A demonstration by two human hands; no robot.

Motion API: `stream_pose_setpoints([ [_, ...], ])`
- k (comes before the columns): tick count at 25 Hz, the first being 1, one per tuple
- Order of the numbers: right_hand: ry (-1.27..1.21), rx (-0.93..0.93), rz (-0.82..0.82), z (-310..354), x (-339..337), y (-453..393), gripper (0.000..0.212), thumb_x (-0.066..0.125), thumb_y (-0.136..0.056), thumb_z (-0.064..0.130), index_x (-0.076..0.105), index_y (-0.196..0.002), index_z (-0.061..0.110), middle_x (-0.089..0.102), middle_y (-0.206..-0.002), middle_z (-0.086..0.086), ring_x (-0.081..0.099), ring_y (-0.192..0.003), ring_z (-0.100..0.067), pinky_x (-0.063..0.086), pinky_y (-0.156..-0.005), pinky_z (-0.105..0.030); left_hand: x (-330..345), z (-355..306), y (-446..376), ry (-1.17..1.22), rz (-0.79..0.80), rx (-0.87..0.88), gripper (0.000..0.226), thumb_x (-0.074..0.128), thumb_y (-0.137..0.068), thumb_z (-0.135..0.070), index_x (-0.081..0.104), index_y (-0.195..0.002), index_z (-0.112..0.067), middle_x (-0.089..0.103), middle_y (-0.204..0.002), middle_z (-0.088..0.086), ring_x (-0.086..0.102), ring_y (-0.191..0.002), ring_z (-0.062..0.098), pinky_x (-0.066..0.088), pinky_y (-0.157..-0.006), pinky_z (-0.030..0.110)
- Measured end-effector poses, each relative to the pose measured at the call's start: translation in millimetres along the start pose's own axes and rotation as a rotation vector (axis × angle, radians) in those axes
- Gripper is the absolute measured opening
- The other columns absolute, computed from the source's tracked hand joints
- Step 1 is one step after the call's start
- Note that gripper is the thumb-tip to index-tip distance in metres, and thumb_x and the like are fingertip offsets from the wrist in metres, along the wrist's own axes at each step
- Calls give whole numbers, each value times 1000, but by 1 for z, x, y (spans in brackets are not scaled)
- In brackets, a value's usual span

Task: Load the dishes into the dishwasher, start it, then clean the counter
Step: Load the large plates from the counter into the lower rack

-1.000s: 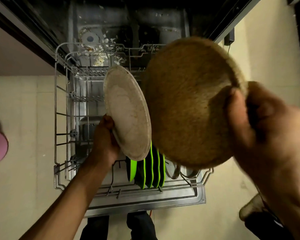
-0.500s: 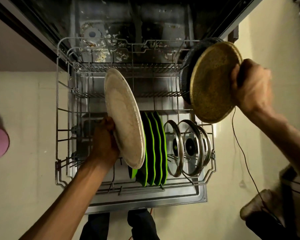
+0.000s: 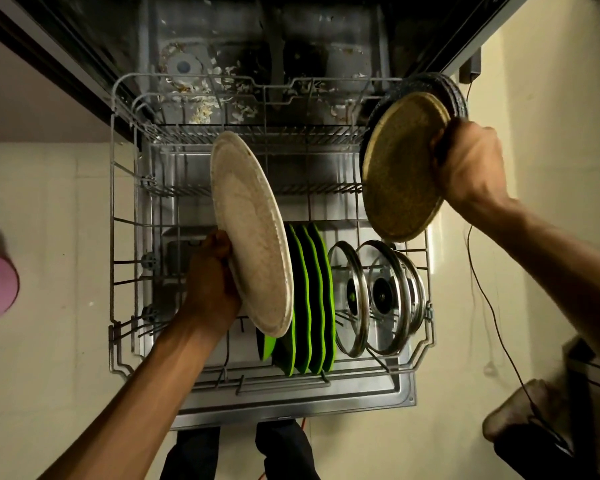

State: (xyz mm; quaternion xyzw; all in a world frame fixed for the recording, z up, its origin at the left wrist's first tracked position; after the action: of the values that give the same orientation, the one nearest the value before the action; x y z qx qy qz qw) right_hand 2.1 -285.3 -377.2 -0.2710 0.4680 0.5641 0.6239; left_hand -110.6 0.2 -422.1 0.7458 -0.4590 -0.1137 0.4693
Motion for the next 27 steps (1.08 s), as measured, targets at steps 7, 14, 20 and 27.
stream_pose_setpoints([
  [7,-76,95,-42,2,9,-33,16,40,-98,11,56,-98,11,56,-83,2,54,-75,-13,51,-64,-32,4,5,-1,-31,-46,-27,27,38,-101,-16,56,-81,-19,62,-50,-8,61,-47,4,48,-42,16],
  [14,-89,-104,24,34,-25,45,25,49,-100,19,57,-120,7,69,-95,-1,67,-74,-8,54,-55,-16,11,6,-12,-125,-75,17,27,39,-101,-10,64,-108,-16,68,-107,3,63,-101,23,52,-86,39],
  [20,-526,-32,285,74,-39,133,16,53,-95,29,60,-81,28,70,-71,25,63,-59,10,43,-46,-6,47,22,-3,-153,-68,195,19,51,-97,-6,66,-106,-14,71,-94,-1,62,-89,14,49,-86,34],
  [27,-77,-53,-221,23,-56,61,32,48,-98,32,58,-104,2,65,-85,-13,63,-72,-34,48,-58,-37,79,35,14,-369,162,99,44,58,-89,4,50,-131,-8,65,-107,3,63,-85,5,54,-69,16],
])
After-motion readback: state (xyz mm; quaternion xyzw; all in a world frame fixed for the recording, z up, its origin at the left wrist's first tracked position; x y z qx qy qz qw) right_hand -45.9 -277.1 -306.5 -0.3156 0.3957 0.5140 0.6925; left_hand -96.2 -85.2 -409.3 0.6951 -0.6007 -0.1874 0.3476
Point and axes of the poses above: each hand's wrist, its own y-axis away from the middle knuckle, its own x-axis out of the palm, z = x × y, the point moved 1 cm from there along -y, towards the middle knuckle
